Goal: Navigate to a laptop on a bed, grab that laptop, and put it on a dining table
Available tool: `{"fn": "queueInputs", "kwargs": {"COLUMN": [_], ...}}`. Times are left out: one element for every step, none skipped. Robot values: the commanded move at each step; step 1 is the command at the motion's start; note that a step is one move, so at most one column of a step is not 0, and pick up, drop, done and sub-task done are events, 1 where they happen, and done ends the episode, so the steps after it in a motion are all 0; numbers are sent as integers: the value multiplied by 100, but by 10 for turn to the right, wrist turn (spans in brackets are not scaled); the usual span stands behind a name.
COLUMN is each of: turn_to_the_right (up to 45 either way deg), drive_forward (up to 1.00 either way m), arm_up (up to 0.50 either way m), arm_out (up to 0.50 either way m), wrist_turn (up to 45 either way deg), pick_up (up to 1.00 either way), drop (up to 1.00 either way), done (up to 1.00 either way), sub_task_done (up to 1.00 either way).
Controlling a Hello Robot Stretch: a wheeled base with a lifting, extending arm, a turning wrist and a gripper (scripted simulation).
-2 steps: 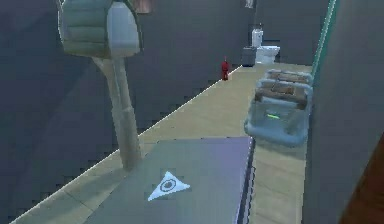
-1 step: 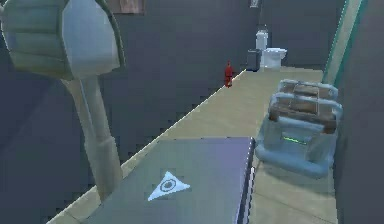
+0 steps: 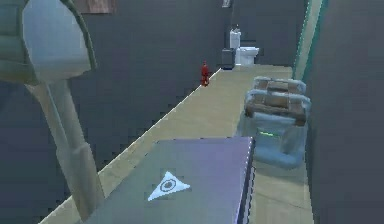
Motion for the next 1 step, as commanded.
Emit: {"fn": "queueInputs", "kwargs": {"turn_to_the_right": [0], "drive_forward": [100], "arm_up": [0], "arm_out": [0], "wrist_turn": [0], "pick_up": [0], "drop": [0], "done": [0], "sub_task_done": [0]}}
